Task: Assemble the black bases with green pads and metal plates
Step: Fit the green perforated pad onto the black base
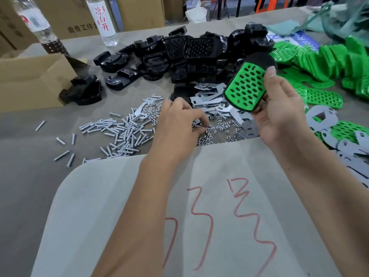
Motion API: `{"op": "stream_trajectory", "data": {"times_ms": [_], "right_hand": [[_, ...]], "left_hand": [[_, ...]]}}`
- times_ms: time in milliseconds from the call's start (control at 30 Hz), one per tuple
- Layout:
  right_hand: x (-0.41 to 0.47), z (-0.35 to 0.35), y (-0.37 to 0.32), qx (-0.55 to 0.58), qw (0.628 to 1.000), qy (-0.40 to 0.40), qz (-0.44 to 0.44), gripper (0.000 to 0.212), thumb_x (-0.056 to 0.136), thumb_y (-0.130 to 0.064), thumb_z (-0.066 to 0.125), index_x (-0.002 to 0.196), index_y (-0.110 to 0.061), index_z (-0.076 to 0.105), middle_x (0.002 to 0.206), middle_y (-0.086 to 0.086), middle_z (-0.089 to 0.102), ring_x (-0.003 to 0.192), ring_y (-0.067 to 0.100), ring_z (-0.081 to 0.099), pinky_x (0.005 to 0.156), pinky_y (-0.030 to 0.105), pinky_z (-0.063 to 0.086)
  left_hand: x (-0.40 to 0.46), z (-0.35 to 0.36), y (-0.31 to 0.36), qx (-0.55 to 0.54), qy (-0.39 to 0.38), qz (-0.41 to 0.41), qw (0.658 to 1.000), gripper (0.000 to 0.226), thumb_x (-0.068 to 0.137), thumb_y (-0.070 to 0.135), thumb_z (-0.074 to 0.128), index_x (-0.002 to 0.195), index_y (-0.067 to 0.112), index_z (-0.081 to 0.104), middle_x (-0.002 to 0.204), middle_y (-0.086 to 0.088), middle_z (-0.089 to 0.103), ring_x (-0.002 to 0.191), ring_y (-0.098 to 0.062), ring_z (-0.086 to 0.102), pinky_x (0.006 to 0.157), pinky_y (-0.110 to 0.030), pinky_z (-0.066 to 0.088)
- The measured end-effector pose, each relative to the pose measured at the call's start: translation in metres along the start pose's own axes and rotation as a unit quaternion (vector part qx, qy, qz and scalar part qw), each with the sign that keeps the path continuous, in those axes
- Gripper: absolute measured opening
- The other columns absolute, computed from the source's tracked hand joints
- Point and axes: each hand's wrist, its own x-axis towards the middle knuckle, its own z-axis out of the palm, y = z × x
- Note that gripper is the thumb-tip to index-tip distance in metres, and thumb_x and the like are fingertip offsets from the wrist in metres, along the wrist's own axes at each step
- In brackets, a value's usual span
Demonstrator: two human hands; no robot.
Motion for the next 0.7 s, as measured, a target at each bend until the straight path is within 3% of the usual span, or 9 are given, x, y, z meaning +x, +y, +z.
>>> {"op": "stream_trajectory", "data": {"times_ms": [67, 133, 200, 300, 400, 533, 700], "right_hand": [[-0.001, 0.001, 0.002, -0.047, 0.999, -0.003, -0.004, 0.022, 0.099, -0.030, 0.071, 0.080, -0.019, 0.067, 0.096, 0.011, 0.066, 0.090, 0.029, 0.058, 0.080, 0.045, 0.059], [-0.003, 0.002, 0.004, -0.098, 0.995, -0.023, -0.021, 0.022, 0.097, -0.031, 0.073, 0.078, -0.020, 0.069, 0.087, 0.006, 0.071, 0.081, 0.024, 0.065, 0.063, 0.031, 0.056], [-0.005, 0.003, 0.007, -0.155, 0.985, -0.055, -0.044, 0.020, 0.096, -0.031, 0.074, 0.079, -0.021, 0.071, 0.080, 0.002, 0.075, 0.070, 0.018, 0.070, 0.056, 0.029, 0.056], [-0.008, 0.005, 0.011, -0.203, 0.974, -0.082, -0.064, 0.019, 0.094, -0.032, 0.076, 0.077, -0.024, 0.073, 0.081, 0.008, 0.078, 0.070, 0.020, 0.072, 0.055, 0.029, 0.057], [-0.009, 0.006, 0.012, -0.196, 0.975, -0.073, -0.068, 0.020, 0.095, -0.029, 0.076, 0.078, -0.021, 0.071, 0.077, 0.007, 0.078, 0.057, 0.013, 0.070, 0.046, 0.023, 0.052], [-0.010, 0.006, 0.013, -0.204, 0.975, -0.059, -0.068, 0.021, 0.095, -0.031, 0.076, 0.080, -0.018, 0.069, 0.072, 0.004, 0.076, 0.047, 0.009, 0.064, 0.041, 0.020, 0.046], [-0.011, 0.008, 0.012, -0.204, 0.975, -0.063, -0.056, 0.020, 0.094, -0.032, 0.076, 0.083, -0.017, 0.069, 0.081, 0.010, 0.079, 0.060, 0.021, 0.073, 0.047, 0.031, 0.056]], "left_hand": [[0.001, 0.001, 0.003, 0.022, -0.012, -0.004, 1.000, 0.007, 0.091, 0.023, 0.079, 0.096, 0.027, 0.076, 0.103, 0.003, 0.051, 0.114, -0.020, 0.037, 0.100, -0.037, 0.043], [0.002, 0.001, 0.004, 0.032, 0.008, -0.014, 0.999, 0.004, 0.094, 0.024, 0.075, 0.093, 0.023, 0.071, 0.105, 0.003, 0.052, 0.115, -0.020, 0.038, 0.098, -0.030, 0.035], [0.003, -0.001, 0.003, 0.021, 0.027, -0.031, 0.999, 0.007, 0.097, 0.020, 0.070, 0.092, 0.022, 0.065, 0.103, 0.004, 0.056, 0.113, -0.023, 0.044, 0.089, -0.027, 0.032], [0.003, -0.003, 0.004, -0.016, -0.011, -0.044, 0.999, 0.012, 0.094, 0.017, 0.072, 0.098, 0.024, 0.063, 0.102, 0.000, 0.063, 0.103, -0.028, 0.056, 0.086, -0.039, 0.045], [0.001, 0.000, 0.008, 0.035, -0.038, -0.029, 0.998, 0.021, 0.096, 0.023, 0.071, 0.116, 0.025, 0.067, 0.108, -0.001, 0.061, 0.107, -0.027, 0.052, 0.091, -0.045, 0.047], [0.000, 0.002, 0.010, 0.032, -0.021, -0.023, 0.999, 0.013, 0.095, 0.016, 0.066, 0.107, 0.022, 0.066, 0.101, -0.003, 0.063, 0.100, -0.029, 0.057, 0.085, -0.047, 0.049], [-0.002, 0.003, 0.009, 0.077, 0.018, -0.019, 0.997, 0.014, 0.096, 0.007, 0.062, 0.105, 0.017, 0.062, 0.103, -0.006, 0.056, 0.096, -0.030, 0.056, 0.083, -0.048, 0.049]]}}
